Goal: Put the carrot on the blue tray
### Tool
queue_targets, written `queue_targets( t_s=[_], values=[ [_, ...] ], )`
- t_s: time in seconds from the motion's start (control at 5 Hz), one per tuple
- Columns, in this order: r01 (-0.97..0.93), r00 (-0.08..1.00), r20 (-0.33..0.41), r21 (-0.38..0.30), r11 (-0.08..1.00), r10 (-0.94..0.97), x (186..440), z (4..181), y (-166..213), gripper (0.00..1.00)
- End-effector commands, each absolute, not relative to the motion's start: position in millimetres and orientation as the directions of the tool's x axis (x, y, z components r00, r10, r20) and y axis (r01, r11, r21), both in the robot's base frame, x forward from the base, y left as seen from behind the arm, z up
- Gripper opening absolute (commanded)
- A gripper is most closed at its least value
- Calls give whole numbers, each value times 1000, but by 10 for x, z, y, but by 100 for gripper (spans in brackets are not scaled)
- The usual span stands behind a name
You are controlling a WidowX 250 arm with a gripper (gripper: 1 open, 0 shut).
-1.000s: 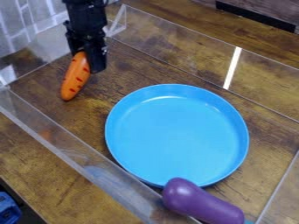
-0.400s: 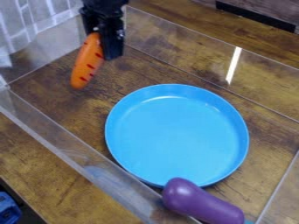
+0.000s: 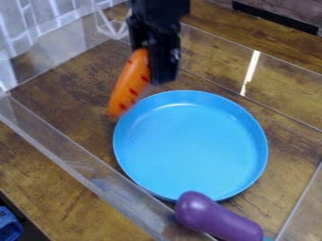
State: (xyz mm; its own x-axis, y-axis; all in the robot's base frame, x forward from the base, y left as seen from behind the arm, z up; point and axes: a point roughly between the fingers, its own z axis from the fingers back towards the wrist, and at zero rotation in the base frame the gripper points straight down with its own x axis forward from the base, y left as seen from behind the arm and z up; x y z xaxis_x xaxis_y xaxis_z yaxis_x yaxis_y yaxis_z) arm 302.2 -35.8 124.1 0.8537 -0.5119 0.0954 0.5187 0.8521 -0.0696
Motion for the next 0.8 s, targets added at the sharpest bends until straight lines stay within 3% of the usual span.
queue_targets(
  t_s=[0.0, 0.2, 0.4, 0.6],
  values=[
    [527, 843, 157, -46, 849, -515, 2947, 1240, -581, 0],
    [581, 808, 152, -41, 813, -569, 2939, 977, -856, 0],
    [642, 762, 137, -34, 766, -633, 2921, 706, -1063, 100],
    [678, 732, 135, -44, 734, -668, 2926, 471, -1155, 100]
  ],
)
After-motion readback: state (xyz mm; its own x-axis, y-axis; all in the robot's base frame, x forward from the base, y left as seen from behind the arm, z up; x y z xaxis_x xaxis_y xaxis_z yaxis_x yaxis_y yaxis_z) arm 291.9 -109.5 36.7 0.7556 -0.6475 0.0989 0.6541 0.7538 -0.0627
